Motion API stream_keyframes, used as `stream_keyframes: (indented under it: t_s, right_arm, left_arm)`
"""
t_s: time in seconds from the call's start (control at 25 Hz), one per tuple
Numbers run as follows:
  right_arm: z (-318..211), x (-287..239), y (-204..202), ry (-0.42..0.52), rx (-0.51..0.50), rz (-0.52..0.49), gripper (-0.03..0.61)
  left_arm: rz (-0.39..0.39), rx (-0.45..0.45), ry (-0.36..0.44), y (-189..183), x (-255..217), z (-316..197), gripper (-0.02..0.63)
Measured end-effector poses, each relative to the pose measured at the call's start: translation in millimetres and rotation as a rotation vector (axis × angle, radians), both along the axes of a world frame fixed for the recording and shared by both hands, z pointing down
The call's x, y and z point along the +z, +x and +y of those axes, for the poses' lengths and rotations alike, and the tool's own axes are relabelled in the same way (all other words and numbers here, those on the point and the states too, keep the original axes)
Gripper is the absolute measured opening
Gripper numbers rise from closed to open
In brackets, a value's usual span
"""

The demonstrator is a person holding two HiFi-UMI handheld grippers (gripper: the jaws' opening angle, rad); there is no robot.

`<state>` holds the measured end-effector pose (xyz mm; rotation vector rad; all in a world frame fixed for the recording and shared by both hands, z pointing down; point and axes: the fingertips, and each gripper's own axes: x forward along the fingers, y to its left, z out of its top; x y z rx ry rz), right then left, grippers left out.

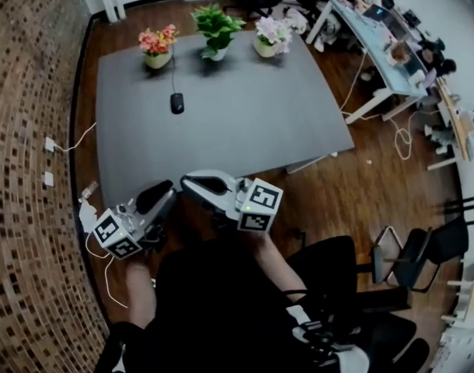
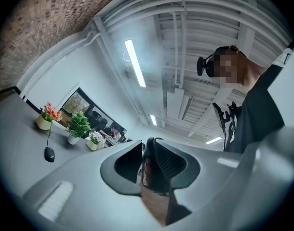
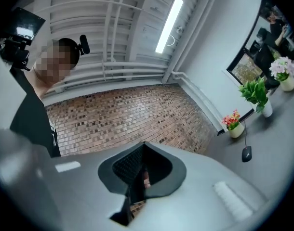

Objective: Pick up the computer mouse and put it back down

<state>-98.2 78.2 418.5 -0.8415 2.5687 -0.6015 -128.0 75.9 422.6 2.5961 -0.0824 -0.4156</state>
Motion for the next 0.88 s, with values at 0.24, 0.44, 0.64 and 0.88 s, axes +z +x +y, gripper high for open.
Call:
stream_keyframes:
  t_s: [0.24, 0.44, 0.64, 0.88]
  right_arm:
    - [4.6, 1.3, -12.9, 0.025, -0.019, -0.001, 0.000]
    - [9.1, -3.4, -18.2, 0.050, -0.019, -0.001, 0.000]
    - [14.3, -5.6, -18.0, 0.063, -0.012, 0.003, 0.000]
    - [19.9, -20.0, -26.6, 0.085, -0.028, 0.019, 0.000]
  left_arm:
    - [0.013, -0.008, 0.034, -9.6, -3.7, 7.6, 0.086]
    - [0.035, 0.000, 0.066, -15.7, -16.1, 10.9, 0.086]
    - [0.037, 0.011, 0.064, -16.0, -13.8, 14.7, 0.086]
    - [0.036, 0.021, 0.053, -15.5, -10.5, 19.9, 0.086]
